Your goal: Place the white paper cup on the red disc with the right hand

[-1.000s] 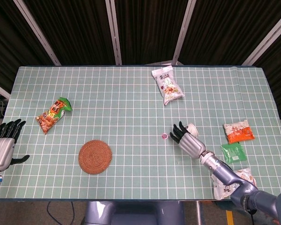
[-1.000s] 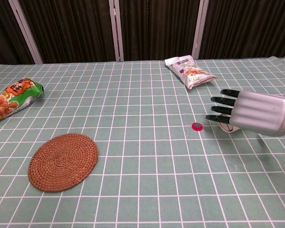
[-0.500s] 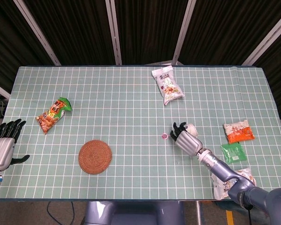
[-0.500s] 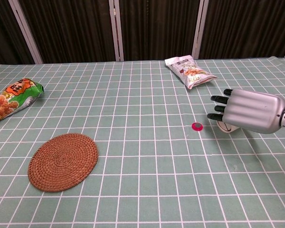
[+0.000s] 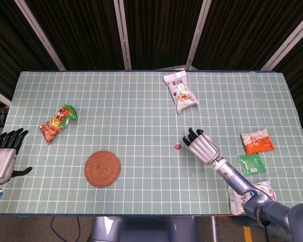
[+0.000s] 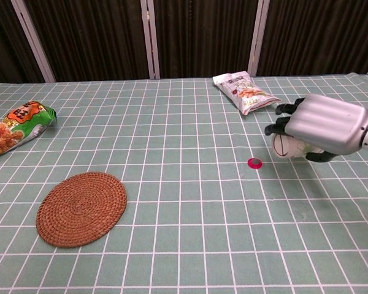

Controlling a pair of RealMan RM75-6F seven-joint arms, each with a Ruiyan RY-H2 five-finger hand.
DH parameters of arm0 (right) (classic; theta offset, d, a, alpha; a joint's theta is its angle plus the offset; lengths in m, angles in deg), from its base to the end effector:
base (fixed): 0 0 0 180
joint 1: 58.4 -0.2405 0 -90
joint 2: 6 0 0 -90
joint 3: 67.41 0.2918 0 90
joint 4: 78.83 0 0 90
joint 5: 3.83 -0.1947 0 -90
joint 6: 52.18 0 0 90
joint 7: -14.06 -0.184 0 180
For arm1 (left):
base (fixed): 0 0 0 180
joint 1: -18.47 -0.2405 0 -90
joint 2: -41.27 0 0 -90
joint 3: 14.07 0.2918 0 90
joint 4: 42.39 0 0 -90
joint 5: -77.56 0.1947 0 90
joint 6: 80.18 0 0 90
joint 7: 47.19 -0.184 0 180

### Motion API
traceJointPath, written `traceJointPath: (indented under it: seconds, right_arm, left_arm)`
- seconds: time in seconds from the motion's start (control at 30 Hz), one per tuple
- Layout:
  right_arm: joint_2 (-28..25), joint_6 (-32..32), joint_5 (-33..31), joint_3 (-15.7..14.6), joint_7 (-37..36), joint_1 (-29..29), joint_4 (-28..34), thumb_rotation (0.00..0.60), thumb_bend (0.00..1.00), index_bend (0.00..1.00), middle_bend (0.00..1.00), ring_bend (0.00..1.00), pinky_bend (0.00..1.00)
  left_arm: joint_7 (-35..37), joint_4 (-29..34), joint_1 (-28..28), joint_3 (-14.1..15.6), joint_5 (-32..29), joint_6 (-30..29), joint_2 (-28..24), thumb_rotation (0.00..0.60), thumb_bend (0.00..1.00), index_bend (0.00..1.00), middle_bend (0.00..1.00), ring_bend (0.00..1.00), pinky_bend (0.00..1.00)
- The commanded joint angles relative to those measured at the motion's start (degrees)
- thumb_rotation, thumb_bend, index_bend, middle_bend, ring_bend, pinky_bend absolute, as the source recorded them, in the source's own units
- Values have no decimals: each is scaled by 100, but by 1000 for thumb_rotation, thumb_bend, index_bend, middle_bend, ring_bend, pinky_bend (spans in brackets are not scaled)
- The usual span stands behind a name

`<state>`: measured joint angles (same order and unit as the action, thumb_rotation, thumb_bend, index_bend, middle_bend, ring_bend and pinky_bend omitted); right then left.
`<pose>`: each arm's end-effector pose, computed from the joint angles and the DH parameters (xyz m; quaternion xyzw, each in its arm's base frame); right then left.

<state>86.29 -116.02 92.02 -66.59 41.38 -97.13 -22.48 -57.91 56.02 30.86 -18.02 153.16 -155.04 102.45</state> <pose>-0.2234 -0.3941 -0.0131 0.8400 0.0086 0.2593 0.4766 -0.3265 0.2648 0.1799 -0.6281 -0.3968 -0.3146 0.5907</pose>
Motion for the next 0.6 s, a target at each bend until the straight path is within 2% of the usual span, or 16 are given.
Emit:
traceJointPath:
  seconds: [0.03, 0.2, 0.27, 0.4, 0.6]
  right_arm:
    - [-155, -25, -642, 508, -901, 58, 669, 600, 179, 234, 370, 185, 420]
    - [-375, 401, -1593, 1054, -1627, 73, 1572, 600, 178, 235, 379, 190, 425]
    - [-434, 604, -1913, 1178, -1783, 72, 1824, 600, 178, 235, 379, 190, 425]
    - [-486, 955, -2471, 1355, -2073, 65, 2193, 600, 178, 235, 379, 187, 420]
    - [-382, 1268, -3028, 1480, -2225, -4, 2325, 600, 177, 235, 379, 182, 404]
  left_arm:
    - [34, 12, 4, 5, -4, 25, -16, 600, 0, 0, 0, 0, 0]
    - [140, 46, 17, 10, -13, 91, -68, 600, 0, 0, 0, 0, 0]
    - [188, 60, 22, 15, -12, 120, -88, 600, 0, 0, 0, 0, 0]
    - [230, 63, 31, 27, -2, 158, -116, 600, 0, 0, 0, 0, 0]
    - [240, 69, 40, 37, -7, 187, -121, 600, 0, 0, 0, 0, 0]
